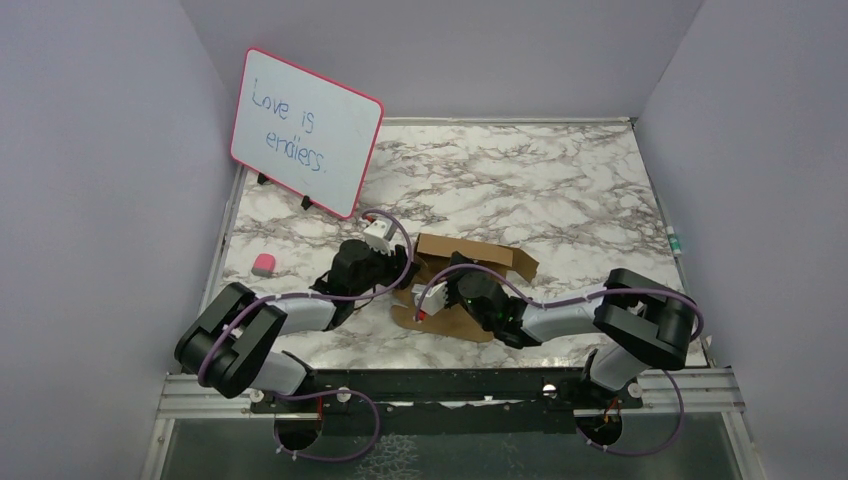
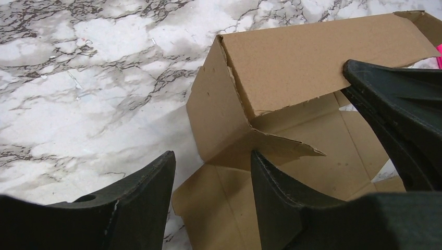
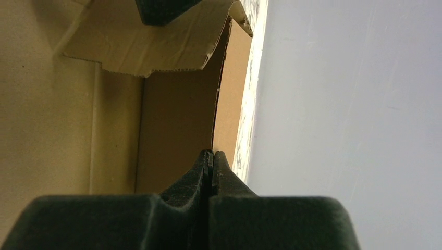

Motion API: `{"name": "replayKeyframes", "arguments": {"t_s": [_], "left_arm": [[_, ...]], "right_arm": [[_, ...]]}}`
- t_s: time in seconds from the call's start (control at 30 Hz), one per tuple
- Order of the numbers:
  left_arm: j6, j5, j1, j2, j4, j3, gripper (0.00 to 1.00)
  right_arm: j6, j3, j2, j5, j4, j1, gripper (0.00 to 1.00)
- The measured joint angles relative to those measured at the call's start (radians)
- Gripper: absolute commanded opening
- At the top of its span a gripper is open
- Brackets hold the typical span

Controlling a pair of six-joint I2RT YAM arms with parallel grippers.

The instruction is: Fold the paper box

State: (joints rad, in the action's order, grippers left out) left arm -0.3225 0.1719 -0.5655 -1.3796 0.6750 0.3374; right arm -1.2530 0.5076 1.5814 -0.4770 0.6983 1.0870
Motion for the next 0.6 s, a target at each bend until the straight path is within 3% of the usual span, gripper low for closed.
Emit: {"name": "replayKeyframes", "arguments": {"t_s": [0.6], "left_arm": [[0.013,-0.102,-0.052,-0.077,0.135,-0.003,0.51]], "right_arm": [[0.094,0.027,-0.057,0.079,-0.118,0.0,0.01]]}}
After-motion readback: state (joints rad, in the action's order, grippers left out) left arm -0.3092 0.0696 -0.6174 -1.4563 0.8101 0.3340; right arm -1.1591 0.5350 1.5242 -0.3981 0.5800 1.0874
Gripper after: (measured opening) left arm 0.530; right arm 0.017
